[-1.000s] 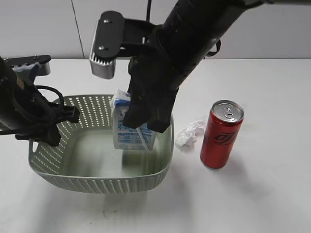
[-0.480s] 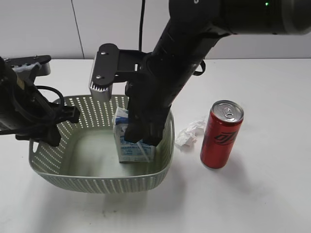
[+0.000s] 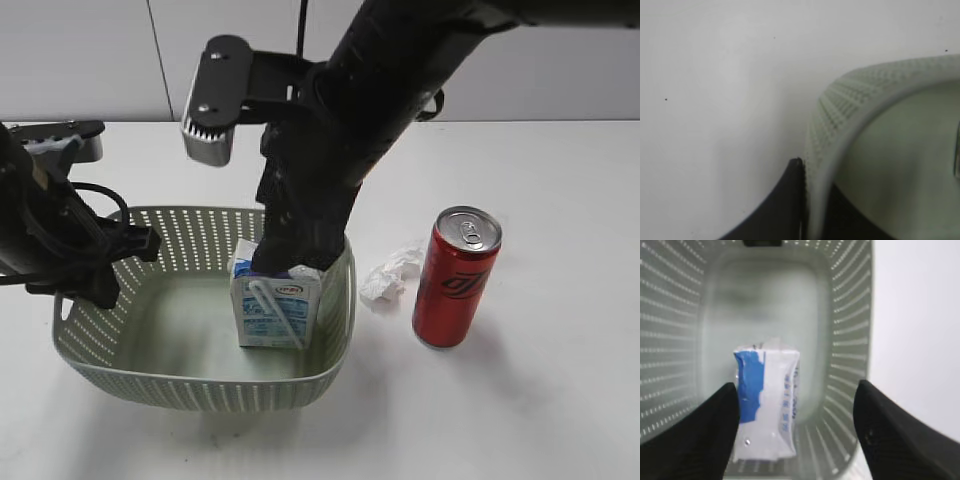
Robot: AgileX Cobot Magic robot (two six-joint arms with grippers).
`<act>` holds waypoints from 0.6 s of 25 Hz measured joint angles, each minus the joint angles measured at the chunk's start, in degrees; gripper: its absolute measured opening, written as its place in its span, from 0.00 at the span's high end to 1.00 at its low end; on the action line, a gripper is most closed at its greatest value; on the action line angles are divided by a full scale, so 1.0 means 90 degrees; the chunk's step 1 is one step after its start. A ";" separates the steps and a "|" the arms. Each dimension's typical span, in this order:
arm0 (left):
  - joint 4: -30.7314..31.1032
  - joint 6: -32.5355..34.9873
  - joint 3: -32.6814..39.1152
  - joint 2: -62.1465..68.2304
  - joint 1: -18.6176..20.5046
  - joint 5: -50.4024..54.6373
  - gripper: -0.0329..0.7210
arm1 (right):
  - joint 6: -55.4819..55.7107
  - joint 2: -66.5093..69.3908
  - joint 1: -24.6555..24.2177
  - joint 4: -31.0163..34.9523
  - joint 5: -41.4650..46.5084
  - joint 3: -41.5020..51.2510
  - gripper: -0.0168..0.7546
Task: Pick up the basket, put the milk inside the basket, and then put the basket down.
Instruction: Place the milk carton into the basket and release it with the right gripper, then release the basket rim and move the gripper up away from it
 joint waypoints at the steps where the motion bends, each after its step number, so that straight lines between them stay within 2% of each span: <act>1: -0.0006 0.0000 0.0000 0.0000 0.0000 0.0014 0.96 | 0.0134 -0.0107 0.0000 -0.0147 -0.0009 0.0000 0.25; 5: -0.0102 0.0000 0.0000 0.0000 0.0000 0.0019 0.96 | 0.1397 -0.0404 -0.0091 -0.1233 -0.0029 -0.0019 0.25; 8: -0.0184 0.0000 0.0000 0.0000 0.0000 0.0021 0.96 | 0.2689 -0.0451 -0.0492 -0.1914 0.0170 -0.0019 0.25; 12: -0.0203 0.0000 0.0000 0.0000 0.0000 0.0054 0.96 | 0.3453 -0.0451 -0.1597 -0.2054 0.0779 -0.0019 0.25; 15: -0.0206 0.0000 0.0000 0.0000 0.0000 0.0076 0.96 | 0.3626 -0.0451 -0.2601 -0.1785 0.1053 -0.0019 0.25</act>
